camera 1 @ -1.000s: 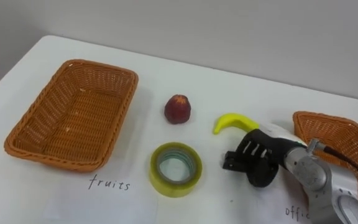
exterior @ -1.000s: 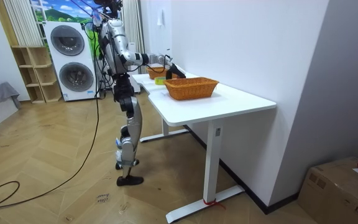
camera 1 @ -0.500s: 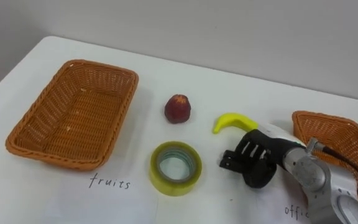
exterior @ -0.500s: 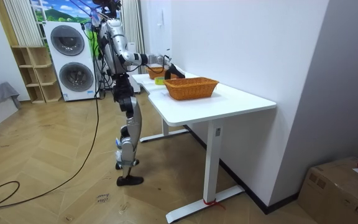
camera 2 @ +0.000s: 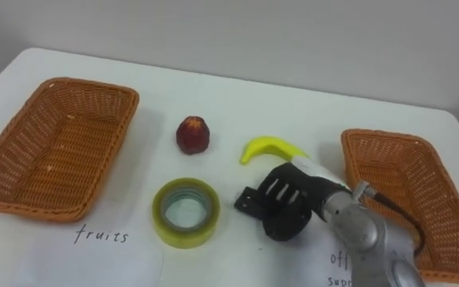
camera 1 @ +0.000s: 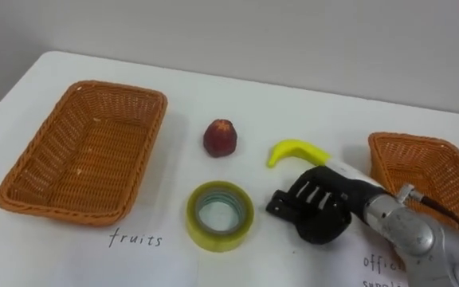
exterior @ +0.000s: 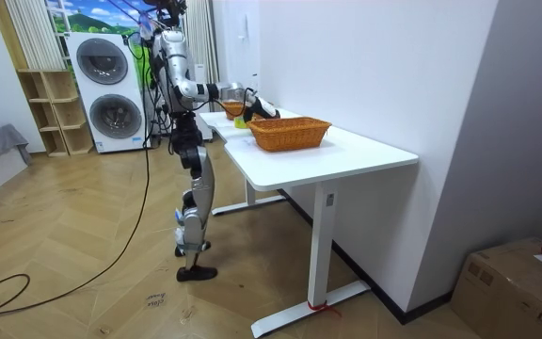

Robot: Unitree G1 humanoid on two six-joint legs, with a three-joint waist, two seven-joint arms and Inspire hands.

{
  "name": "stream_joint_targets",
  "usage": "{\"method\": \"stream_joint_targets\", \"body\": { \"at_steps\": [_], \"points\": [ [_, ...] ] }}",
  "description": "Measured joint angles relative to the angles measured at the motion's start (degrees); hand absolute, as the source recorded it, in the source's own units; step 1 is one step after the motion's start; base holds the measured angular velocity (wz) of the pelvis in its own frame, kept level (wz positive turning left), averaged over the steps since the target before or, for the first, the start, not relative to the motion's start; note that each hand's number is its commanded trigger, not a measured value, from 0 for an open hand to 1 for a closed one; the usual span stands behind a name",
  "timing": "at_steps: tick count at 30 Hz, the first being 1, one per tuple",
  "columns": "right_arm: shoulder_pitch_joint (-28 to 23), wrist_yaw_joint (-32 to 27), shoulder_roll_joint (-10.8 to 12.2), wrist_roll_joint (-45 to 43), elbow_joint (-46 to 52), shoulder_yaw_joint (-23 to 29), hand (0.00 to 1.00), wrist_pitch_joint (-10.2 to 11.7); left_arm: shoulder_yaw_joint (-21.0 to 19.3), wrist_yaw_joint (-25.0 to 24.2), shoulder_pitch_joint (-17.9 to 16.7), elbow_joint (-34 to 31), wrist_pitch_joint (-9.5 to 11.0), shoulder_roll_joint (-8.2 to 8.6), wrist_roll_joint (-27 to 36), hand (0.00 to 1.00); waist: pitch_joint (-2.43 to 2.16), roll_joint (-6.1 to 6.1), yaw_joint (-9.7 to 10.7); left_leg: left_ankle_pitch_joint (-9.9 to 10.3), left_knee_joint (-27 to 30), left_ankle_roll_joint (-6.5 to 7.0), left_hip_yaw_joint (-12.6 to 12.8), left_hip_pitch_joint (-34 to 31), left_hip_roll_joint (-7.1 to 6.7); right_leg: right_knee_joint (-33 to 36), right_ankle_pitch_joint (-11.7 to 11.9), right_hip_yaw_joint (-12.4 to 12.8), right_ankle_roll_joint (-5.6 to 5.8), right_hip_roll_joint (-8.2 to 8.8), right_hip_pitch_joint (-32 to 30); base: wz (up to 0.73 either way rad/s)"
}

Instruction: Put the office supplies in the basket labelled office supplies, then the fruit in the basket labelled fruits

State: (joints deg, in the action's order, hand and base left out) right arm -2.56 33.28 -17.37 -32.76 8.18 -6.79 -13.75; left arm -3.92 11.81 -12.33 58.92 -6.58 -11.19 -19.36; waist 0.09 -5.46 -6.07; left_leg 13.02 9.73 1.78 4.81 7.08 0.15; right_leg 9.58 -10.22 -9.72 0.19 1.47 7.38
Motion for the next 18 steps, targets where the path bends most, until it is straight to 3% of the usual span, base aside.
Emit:
{"method": "stream_joint_targets", "body": {
  "at_steps": [5,10,18],
  "points": [
    [0.1,-3.1,0.1,4.4,2.0,5.0,1.0,3.9,-1.7,-0.1,-0.8,1.1,0.8,0.48,0.1,0.0,0.05,-0.13,1.2,0.0,0.0,0.03,0.3,0.3,0.06,0.1,0.0,0.2,0.0,0.06,0.2,-0.01],
    [0.4,-7.4,0.1,7.8,2.4,9.6,1.0,3.9,-2.4,0.0,-1.2,1.5,0.8,0.54,0.6,0.0,0.0,-0.77,1.6,0.0,-0.2,0.04,0.5,0.4,0.06,0.2,0.0,0.2,0.01,0.03,0.3,-0.01],
    [0.4,-14.4,0.2,12.3,4.0,12.5,1.0,5.0,-2.7,0.3,-1.9,2.7,0.8,0.55,1.3,0.0,0.03,-0.39,2.9,0.0,-0.1,0.04,1.0,0.4,0.1,0.3,0.0,0.8,0.04,-0.03,0.0,-0.03]
  ]
}}
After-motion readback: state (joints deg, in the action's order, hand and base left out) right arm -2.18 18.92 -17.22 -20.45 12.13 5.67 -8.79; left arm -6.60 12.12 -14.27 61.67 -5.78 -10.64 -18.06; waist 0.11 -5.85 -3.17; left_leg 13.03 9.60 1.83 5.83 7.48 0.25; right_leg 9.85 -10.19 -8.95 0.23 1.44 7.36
